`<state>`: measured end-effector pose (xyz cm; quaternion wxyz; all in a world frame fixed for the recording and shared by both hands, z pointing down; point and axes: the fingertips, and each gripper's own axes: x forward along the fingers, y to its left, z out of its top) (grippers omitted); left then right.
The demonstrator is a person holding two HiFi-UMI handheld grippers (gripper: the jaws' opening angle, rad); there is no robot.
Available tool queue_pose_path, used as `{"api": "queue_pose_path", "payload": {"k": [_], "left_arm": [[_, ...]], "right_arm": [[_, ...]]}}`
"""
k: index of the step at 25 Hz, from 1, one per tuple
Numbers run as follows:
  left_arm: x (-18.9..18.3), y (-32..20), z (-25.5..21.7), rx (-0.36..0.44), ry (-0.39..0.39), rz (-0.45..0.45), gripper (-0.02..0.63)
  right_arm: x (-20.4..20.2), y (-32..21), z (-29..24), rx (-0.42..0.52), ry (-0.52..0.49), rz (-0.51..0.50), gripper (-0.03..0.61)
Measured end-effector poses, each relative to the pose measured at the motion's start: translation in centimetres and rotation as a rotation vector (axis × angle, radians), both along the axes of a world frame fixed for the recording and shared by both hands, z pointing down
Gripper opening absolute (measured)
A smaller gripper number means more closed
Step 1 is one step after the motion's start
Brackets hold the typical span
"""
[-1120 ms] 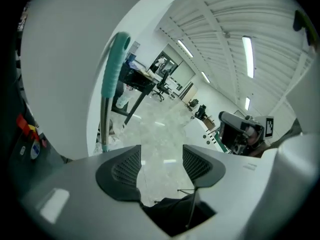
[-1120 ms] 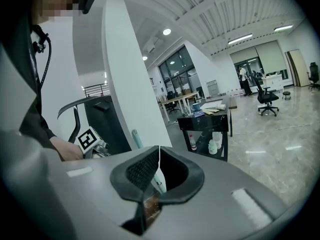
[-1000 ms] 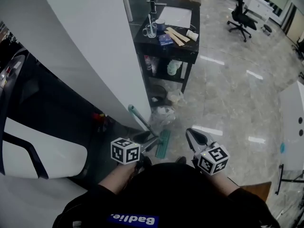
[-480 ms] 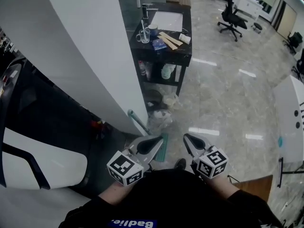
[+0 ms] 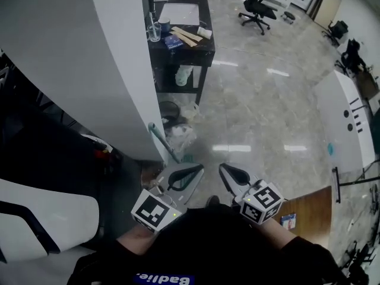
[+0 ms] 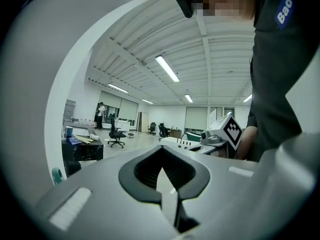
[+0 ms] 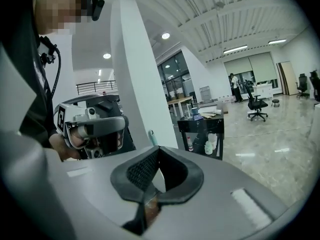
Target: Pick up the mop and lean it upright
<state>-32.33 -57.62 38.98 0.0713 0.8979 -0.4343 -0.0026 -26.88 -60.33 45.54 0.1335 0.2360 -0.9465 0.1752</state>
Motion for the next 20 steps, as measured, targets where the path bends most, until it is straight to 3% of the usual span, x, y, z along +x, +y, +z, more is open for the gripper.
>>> {"api": "queue_pose_path", "payload": {"k": [10, 20], "left_arm": [[5.2, 5.7, -2.3, 0.063, -0.079, -0.015, 0.018], [13.6, 15.9, -1.4, -0.022, -0.122, -0.146, 0.018]], "right_arm": [[3.8, 5.6, -1.4, 0.033, -0.056, -0.046, 0.005], [12.5, 14.3, -0.9, 0.008, -0.152, -0.078, 0.003]]}}
